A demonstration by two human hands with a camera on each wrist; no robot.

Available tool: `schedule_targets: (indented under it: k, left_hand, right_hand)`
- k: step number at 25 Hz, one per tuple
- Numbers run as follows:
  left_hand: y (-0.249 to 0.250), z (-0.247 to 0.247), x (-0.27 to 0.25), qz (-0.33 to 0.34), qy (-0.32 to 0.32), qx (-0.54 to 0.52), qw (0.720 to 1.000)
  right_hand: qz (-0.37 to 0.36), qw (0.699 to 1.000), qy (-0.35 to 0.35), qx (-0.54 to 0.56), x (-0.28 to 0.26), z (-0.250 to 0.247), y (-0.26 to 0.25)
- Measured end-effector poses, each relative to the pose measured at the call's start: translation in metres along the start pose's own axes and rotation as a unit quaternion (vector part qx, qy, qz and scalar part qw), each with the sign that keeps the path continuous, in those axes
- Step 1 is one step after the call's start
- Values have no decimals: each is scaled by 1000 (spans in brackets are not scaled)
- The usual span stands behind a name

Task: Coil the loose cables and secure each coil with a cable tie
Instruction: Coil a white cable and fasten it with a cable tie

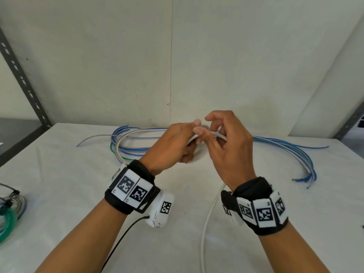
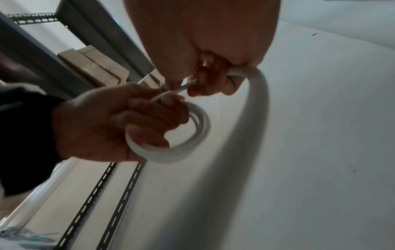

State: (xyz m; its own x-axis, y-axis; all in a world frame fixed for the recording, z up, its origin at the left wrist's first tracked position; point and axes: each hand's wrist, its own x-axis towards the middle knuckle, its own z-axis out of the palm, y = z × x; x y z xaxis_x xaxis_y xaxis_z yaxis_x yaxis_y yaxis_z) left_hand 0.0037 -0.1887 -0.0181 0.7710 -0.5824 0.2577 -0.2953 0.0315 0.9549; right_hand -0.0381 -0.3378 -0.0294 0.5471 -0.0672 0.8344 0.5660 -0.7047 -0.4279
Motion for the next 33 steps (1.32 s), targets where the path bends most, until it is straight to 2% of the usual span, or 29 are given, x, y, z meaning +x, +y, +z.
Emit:
schedule_targets:
  k: [2, 5, 7, 10, 13, 15, 17, 19, 23, 26, 28, 30, 33]
  left_hand:
    - [5, 2, -2, -44, -63, -95, 993]
    - [5, 4, -2, -79, -96, -155, 980]
    - [4, 10, -2, -91, -79, -153, 981]
    - [1, 20, 1, -82, -16, -117, 990]
    - [3, 18, 2, -100, -13, -97, 990]
    - [6, 12, 1, -114, -16, -107, 988]
    - [7, 6, 1, -119, 12, -147, 982]
    - [6, -6, 5, -110, 52, -236, 964]
    - [9, -47, 11, -57, 118, -404, 905]
    - [11, -69, 10, -7, 166, -484, 859]
    - [9, -72, 9, 15, 191, -507, 840]
    - [10, -69, 9, 38, 179, -477, 860]
    - [10, -53, 14, 87, 163, -344, 921]
  right_hand:
    - [-2, 999, 4, -37, -5, 6, 4]
    - [16, 995, -7, -94, -11, 12, 8]
    - [39, 991, -15, -126, -12, 13, 12]
    - [75, 990, -10, -123, -13, 12, 18]
    - [90, 990, -15, -112, -15, 15, 17]
    - [89, 992, -31, -87, -13, 18, 13]
    - [98, 994, -52, -17, -7, 19, 12]
    - [105, 991, -71, 43, -3, 16, 15]
    - [141, 984, -52, 101, -1, 9, 26]
    - [151, 984, -30, 91, 2, 6, 32]
    - [132, 989, -61, 30, 2, 4, 34]
    - [103, 983, -137, -63, 0, 4, 35]
    - [56, 970, -201, -124, 0, 3, 28]
